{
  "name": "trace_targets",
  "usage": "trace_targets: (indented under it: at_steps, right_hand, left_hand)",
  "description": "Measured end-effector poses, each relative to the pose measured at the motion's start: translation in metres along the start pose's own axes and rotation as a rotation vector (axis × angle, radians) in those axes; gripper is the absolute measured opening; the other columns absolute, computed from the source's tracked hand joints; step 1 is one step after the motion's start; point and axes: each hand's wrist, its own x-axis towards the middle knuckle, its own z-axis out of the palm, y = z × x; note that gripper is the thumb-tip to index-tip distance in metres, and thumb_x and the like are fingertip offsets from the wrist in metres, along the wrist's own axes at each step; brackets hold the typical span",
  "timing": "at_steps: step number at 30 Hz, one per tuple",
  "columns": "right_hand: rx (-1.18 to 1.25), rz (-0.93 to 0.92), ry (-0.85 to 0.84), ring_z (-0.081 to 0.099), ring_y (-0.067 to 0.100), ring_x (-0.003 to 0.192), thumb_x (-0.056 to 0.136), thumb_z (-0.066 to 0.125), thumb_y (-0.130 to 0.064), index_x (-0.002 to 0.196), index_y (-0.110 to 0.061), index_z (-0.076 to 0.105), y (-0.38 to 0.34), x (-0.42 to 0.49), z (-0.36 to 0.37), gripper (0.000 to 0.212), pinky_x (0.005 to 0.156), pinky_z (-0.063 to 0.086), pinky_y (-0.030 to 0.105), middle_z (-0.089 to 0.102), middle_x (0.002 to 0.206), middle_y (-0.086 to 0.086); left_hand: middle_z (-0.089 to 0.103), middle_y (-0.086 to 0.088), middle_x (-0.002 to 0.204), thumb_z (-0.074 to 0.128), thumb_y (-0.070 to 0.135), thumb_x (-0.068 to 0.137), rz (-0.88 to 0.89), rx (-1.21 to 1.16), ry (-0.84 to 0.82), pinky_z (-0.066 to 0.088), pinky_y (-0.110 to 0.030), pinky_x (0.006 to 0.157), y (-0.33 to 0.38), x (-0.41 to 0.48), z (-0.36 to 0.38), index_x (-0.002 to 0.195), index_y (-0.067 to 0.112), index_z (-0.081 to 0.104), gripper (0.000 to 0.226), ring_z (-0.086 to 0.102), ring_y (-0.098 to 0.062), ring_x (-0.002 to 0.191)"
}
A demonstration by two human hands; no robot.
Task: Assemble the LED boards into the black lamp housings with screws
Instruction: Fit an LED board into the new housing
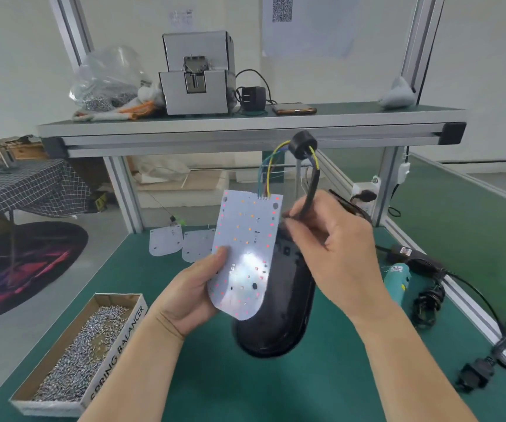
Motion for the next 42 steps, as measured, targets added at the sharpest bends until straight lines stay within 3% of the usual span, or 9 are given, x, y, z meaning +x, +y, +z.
trace_targets:
  at_steps: [5,12,20,24,29,33,36,39,42]
  right_hand:
    - [0.029,0.109,0.058,0.068,0.009,0.072,0.089,0.067,-0.001,0.089,-0.030,0.064,0.004,-0.013,0.008,0.029,0.068,0.053,0.021,0.072,0.082,-0.015]
    - [0.318,0.215,0.309,0.072,0.011,0.077,0.089,0.068,-0.007,0.094,-0.025,0.067,-0.007,-0.026,0.028,0.019,0.067,0.054,0.021,0.076,0.086,-0.007]
    - [0.358,0.220,0.208,0.074,0.012,0.083,0.090,0.067,-0.014,0.095,-0.022,0.067,-0.014,-0.027,0.032,0.009,0.071,0.055,0.021,0.077,0.090,-0.008]
    - [0.107,0.238,0.071,0.067,0.010,0.075,0.087,0.068,-0.002,0.084,-0.017,0.069,0.002,-0.021,0.019,0.016,0.067,0.050,0.020,0.073,0.082,-0.008]
    - [-0.496,0.119,-0.194,0.057,0.020,0.094,0.085,0.069,-0.007,0.094,-0.011,0.070,0.019,-0.016,0.015,0.010,0.082,0.045,0.030,0.060,0.098,0.002]
    - [0.224,0.460,-0.306,0.060,0.016,0.080,0.079,0.069,-0.007,0.124,-0.024,0.063,0.024,-0.005,-0.032,0.049,0.077,0.052,0.034,0.069,0.110,0.009]
    - [0.676,0.482,-0.230,0.060,0.015,0.083,0.088,0.071,-0.012,0.142,-0.017,0.055,0.018,0.005,-0.061,0.056,0.066,0.050,0.025,0.070,0.122,0.011]
    - [0.173,0.334,-0.212,0.063,0.006,0.073,0.096,0.067,-0.013,0.114,-0.031,0.073,0.005,0.014,-0.054,0.027,0.070,0.053,0.027,0.076,0.089,-0.006]
    - [-0.035,0.257,-0.271,0.068,0.010,0.074,0.090,0.072,-0.011,0.099,-0.041,0.073,-0.005,0.012,-0.039,0.031,0.077,0.057,0.025,0.074,0.083,-0.008]
  left_hand:
    - [0.072,-0.006,0.123,0.085,0.051,0.074,-0.077,0.010,-0.064,0.056,-0.033,0.089,-0.012,-0.001,0.015,0.121,0.016,0.074,0.060,0.069,-0.020,0.113]
    - [0.074,0.000,0.117,0.069,0.059,0.085,-0.061,0.083,-0.030,0.055,-0.028,0.087,-0.032,0.002,0.037,0.121,0.021,0.074,0.052,0.071,-0.014,0.105]
    - [0.075,0.002,0.116,0.075,0.062,0.076,0.083,0.066,0.087,0.057,-0.026,0.081,-0.021,0.005,0.029,0.116,0.025,0.077,0.054,0.072,-0.013,0.102]
    - [0.072,-0.003,0.124,0.081,0.061,0.072,0.163,0.061,0.091,0.058,-0.030,0.085,-0.012,0.003,0.021,0.119,0.023,0.076,0.061,0.069,-0.018,0.113]
    - [0.070,-0.009,0.128,0.078,0.053,0.078,0.159,0.011,0.160,0.058,-0.033,0.085,-0.017,0.003,0.018,0.119,0.019,0.075,0.053,0.068,-0.023,0.116]
    - [0.071,-0.012,0.125,0.058,0.038,0.091,0.122,-0.077,0.234,0.060,-0.037,0.082,-0.023,-0.002,0.000,0.114,0.017,0.078,0.037,0.071,-0.026,0.111]
    - [0.072,-0.013,0.122,0.052,0.033,0.093,0.087,-0.107,0.237,0.060,-0.038,0.078,-0.024,-0.006,-0.009,0.112,0.014,0.078,0.038,0.072,-0.027,0.107]
    - [0.072,-0.013,0.121,0.051,0.032,0.093,0.065,-0.110,0.234,0.061,-0.039,0.077,-0.026,-0.006,-0.008,0.111,0.013,0.078,0.038,0.072,-0.028,0.105]
    - [0.073,-0.015,0.118,0.055,0.028,0.089,0.069,-0.136,0.209,0.061,-0.040,0.075,-0.023,-0.008,-0.008,0.111,0.010,0.078,0.037,0.073,-0.030,0.101]
